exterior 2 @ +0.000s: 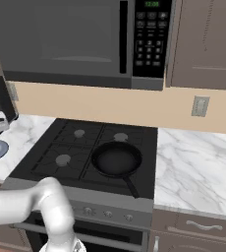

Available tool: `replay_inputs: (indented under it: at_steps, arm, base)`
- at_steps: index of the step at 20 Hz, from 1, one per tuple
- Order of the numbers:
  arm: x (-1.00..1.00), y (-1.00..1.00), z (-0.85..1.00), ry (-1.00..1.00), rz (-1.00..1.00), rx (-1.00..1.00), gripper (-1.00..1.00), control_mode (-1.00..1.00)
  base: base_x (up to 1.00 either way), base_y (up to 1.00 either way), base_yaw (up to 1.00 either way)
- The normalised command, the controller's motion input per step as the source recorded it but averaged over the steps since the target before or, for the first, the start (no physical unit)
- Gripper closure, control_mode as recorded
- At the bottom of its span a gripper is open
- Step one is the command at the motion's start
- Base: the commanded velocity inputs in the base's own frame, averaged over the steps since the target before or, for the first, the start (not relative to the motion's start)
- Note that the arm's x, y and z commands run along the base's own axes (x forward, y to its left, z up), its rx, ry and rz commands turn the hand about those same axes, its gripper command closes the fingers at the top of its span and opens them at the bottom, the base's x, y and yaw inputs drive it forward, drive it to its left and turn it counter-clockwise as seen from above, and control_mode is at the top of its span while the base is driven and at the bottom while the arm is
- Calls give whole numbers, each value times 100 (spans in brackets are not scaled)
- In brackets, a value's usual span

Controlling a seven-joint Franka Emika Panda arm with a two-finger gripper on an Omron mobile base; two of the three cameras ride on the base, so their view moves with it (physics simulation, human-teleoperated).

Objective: Pick up the butter stick and place it in the pan. Then turn on the burner for the pan.

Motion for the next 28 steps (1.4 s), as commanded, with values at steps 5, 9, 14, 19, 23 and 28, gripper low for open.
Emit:
replay_inputs:
  at_steps: [5, 9, 14, 19, 23, 28]
  arm:
    - [-20, -78, 54, 0, -4, 0, 100, -100]
    - [-24, -83, 59, 0, -5, 0, 100, -100]
    - [-33, -87, 41, 0, -5, 0, 100, -100]
    - [-39, -91, 23, 0, -4, 0, 100, -100]
    - [-38, -92, 16, -1, -6, 0, 100, -100]
    - [-33, -94, 21, 0, -8, 0, 100, -100]
  base:
    - [0, 0, 0]
    - [0, 0, 0]
    - [0, 0, 0]
    - [0, 0, 0]
    - [0, 0, 0]
    - [0, 0, 0]
